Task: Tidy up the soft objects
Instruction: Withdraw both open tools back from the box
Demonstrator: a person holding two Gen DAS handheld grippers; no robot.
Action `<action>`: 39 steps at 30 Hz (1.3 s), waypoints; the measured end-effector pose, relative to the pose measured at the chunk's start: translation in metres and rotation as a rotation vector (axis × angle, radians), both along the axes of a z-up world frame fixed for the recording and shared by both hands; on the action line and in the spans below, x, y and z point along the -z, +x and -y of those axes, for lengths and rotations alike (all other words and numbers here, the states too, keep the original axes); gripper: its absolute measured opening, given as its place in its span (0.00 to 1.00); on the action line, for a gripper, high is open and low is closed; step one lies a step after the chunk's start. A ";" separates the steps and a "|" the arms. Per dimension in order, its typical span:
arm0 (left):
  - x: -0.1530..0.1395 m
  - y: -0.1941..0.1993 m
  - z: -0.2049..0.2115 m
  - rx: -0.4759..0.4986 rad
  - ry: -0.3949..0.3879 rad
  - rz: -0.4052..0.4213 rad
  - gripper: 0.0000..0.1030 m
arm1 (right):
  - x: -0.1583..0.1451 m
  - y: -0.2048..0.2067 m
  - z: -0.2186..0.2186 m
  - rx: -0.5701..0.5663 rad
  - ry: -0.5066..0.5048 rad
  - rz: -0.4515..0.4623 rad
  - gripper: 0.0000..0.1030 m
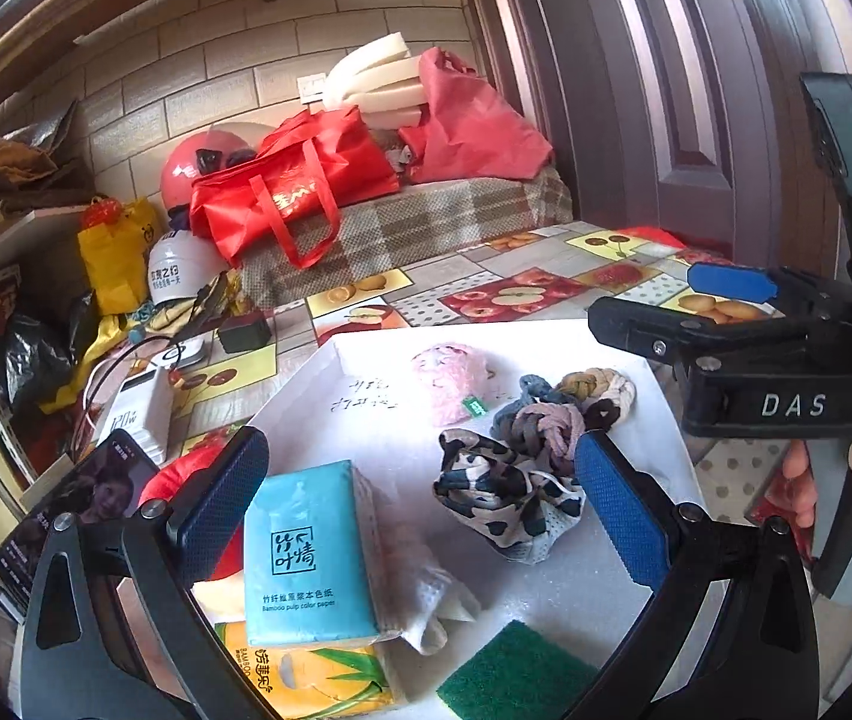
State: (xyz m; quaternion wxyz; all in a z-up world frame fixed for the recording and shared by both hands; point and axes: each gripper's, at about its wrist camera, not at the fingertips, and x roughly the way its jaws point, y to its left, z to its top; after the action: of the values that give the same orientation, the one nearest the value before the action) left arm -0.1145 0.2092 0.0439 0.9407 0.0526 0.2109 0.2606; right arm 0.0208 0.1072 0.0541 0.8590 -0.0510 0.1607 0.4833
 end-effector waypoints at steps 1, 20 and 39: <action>0.000 0.002 0.007 0.018 0.022 -0.008 1.00 | 0.000 0.004 0.008 0.011 0.000 -0.011 1.00; -0.016 0.006 0.054 0.073 -0.110 0.193 1.00 | -0.012 -0.013 0.139 0.193 0.092 0.059 1.00; -0.010 -0.026 0.102 -0.201 -0.148 0.119 1.00 | -0.016 -0.033 0.212 0.275 0.221 0.051 1.00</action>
State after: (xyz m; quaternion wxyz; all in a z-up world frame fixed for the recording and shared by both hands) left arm -0.1407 0.1069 0.0539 0.9220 -0.0539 0.1777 0.3398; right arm -0.0121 -0.1047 0.0698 0.9212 0.0541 0.0904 0.3747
